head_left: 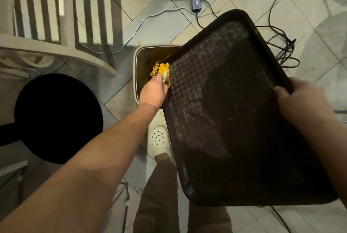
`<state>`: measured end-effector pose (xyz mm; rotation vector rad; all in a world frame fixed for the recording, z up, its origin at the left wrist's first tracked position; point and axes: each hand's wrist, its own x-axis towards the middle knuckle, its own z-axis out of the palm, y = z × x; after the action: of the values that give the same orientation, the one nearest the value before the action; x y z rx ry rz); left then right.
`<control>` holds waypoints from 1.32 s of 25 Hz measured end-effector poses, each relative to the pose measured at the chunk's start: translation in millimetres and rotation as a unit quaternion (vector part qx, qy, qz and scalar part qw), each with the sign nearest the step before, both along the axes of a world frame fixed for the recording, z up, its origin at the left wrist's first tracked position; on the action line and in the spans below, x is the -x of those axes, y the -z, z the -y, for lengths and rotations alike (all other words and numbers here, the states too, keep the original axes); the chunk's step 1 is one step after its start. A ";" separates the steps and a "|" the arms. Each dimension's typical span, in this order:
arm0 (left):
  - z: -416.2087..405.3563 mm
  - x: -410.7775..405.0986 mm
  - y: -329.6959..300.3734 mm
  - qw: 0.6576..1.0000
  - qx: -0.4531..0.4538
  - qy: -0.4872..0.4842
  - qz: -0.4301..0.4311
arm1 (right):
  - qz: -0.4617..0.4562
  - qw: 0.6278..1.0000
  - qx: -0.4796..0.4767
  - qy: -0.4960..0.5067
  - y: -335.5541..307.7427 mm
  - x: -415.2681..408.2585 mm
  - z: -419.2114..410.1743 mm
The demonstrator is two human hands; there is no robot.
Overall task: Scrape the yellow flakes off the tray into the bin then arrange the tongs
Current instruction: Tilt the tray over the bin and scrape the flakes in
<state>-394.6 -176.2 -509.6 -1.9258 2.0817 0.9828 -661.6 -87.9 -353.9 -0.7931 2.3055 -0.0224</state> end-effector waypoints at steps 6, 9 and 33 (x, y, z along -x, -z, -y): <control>16.2 11.9 4.6 0.998 -0.035 -0.055 0.021 | -0.007 1.000 0.002 0.010 2.9 -0.8 -3.2; 12.7 1.2 1.5 0.995 -0.027 -0.077 0.049 | -0.012 1.000 -0.001 0.007 3.1 -1.8 -3.1; -15.9 -27.9 5.3 0.998 -0.021 0.040 0.044 | -0.004 1.000 -0.015 0.011 3.1 -6.6 -4.5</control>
<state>-366.7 -160.4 -514.9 -1.8164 2.0554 0.8998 -655.0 -83.5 -357.0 -0.7545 2.3170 0.0060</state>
